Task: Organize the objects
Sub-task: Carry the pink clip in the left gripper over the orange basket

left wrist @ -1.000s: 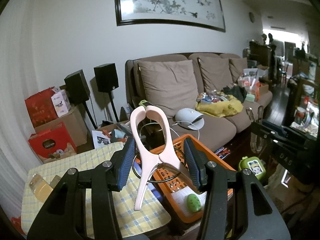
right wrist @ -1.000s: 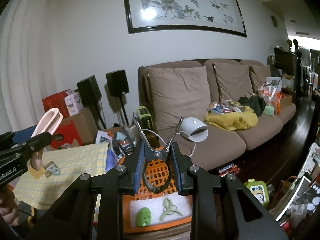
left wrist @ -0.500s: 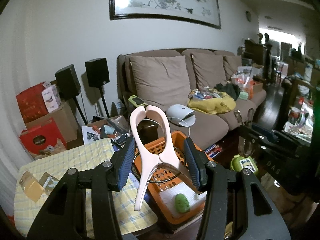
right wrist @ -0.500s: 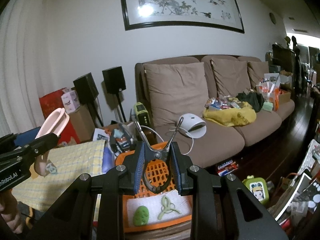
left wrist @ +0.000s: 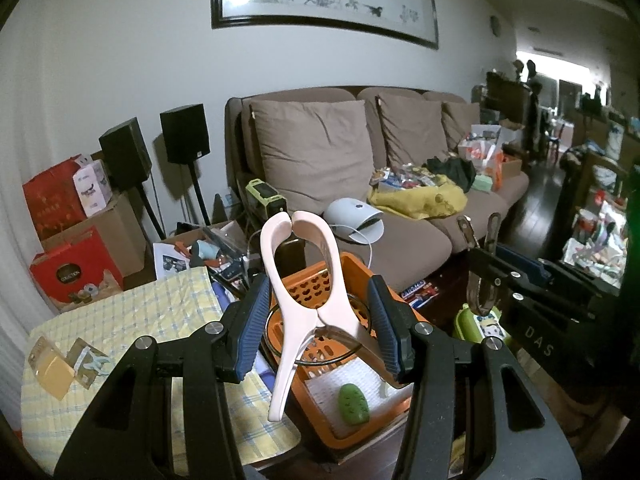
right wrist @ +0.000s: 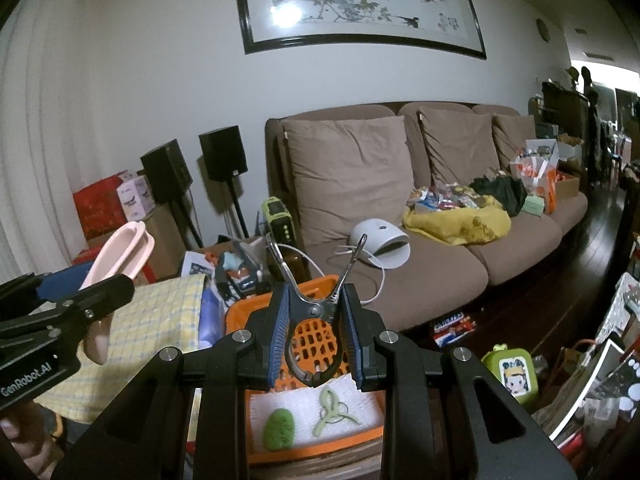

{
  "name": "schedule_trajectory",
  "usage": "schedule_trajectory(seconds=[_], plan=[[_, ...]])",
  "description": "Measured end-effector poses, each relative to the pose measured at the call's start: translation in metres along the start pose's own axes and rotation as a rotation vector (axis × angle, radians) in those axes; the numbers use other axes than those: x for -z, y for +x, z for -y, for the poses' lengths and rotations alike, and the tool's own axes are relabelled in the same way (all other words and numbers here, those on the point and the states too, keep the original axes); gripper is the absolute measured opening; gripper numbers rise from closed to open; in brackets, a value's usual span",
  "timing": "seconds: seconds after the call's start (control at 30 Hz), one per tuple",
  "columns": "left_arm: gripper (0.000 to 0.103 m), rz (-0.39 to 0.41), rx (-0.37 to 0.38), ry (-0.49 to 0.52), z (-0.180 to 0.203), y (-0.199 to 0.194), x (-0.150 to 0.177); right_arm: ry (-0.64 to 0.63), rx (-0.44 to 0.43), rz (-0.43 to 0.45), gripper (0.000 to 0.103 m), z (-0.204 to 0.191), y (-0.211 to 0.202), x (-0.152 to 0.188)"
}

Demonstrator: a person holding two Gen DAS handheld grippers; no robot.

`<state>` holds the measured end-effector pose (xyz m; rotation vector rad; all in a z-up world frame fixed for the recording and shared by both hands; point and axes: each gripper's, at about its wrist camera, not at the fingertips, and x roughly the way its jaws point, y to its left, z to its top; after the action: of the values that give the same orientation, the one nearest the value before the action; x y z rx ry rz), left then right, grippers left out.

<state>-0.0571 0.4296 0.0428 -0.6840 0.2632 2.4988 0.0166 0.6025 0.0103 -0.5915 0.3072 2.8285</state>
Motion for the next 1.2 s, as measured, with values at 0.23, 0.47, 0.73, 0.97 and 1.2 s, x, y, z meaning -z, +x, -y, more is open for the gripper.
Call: schedule_trajectory(seconds=[0.23, 0.47, 0.73, 0.97, 1.2], plan=[[0.046, -0.016, -0.004, -0.005, -0.001, 0.006, 0.002, 0.014, 0.005, -0.014, 0.025, 0.006, 0.005, 0.003], [0.046, -0.035, -0.009, -0.014, -0.003, 0.016, 0.006, 0.015, 0.006, -0.032, 0.025, 0.006, 0.012, 0.006], [0.047, -0.049, -0.012, -0.033, -0.009, 0.024, 0.012, 0.016, 0.006, -0.052, 0.025, 0.009, 0.019, 0.011], [0.047, -0.077, -0.023, -0.042, -0.016, 0.035, 0.021, 0.014, 0.005, -0.081, 0.025, 0.007, 0.031, 0.017], [0.047, -0.116, -0.02, -0.065, -0.022, 0.048, 0.038, 0.02, 0.005, -0.112, 0.025, 0.007, 0.042, 0.024]])
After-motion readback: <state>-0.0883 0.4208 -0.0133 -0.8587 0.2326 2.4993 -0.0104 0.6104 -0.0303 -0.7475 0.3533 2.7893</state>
